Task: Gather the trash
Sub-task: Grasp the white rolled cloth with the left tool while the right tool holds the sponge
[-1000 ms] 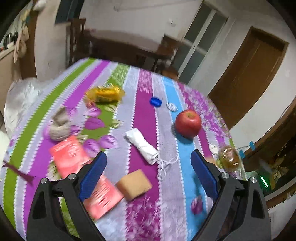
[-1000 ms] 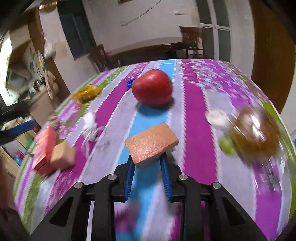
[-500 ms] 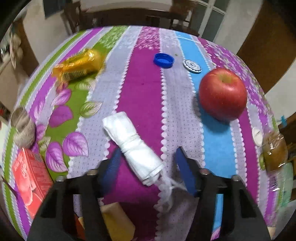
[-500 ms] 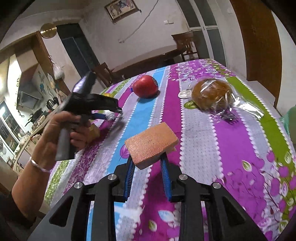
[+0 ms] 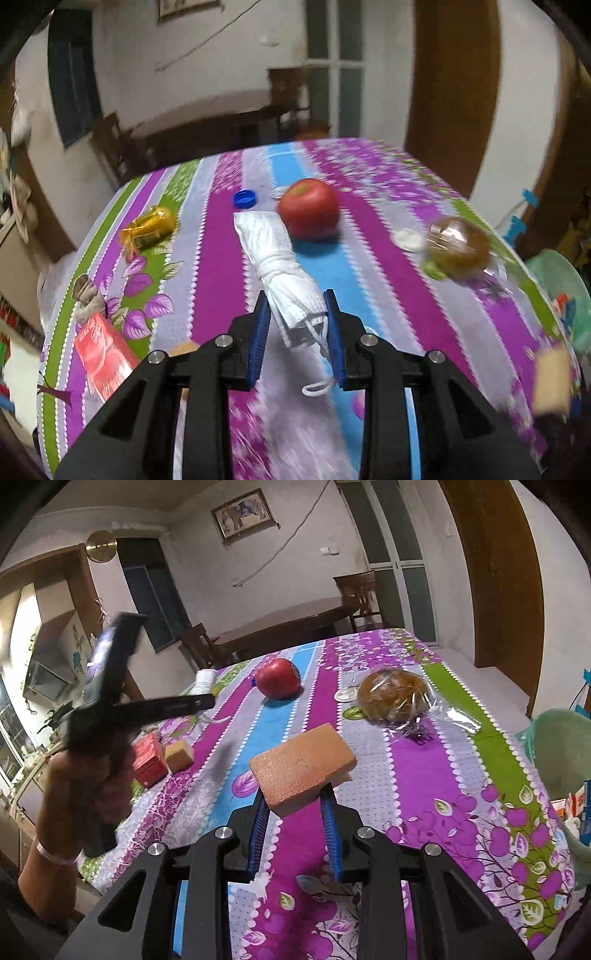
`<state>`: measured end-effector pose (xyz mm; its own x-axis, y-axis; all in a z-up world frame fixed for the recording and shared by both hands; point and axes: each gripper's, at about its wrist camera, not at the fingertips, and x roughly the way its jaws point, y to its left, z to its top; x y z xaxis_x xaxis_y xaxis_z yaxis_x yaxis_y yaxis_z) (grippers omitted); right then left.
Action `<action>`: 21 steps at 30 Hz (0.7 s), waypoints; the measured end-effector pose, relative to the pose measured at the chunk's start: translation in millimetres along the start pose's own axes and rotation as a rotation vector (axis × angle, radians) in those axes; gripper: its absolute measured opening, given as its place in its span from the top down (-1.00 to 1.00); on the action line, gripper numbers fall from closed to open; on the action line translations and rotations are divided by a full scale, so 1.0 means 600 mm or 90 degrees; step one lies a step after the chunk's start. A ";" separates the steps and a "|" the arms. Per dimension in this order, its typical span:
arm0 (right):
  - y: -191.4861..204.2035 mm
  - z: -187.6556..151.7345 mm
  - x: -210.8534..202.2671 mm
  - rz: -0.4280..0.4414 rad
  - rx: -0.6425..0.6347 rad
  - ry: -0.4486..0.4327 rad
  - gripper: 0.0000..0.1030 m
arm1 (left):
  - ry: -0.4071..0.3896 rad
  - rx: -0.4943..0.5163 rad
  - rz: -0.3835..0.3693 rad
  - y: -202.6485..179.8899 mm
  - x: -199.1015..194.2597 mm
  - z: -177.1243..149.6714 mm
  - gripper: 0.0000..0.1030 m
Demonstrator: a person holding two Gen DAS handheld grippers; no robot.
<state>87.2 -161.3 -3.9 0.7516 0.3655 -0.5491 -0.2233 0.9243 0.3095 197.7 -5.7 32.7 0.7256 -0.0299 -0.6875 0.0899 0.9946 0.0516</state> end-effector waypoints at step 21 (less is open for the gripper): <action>0.019 -0.031 -0.017 -0.039 -0.022 -0.001 0.43 | -0.025 0.016 0.033 -0.040 -0.060 -0.128 0.46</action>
<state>65.3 -152.3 -9.1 0.7655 0.3075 -0.5652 -0.1981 0.9484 0.2476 116.8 -20.9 0.3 0.7558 0.0178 -0.6546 0.0676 0.9922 0.1051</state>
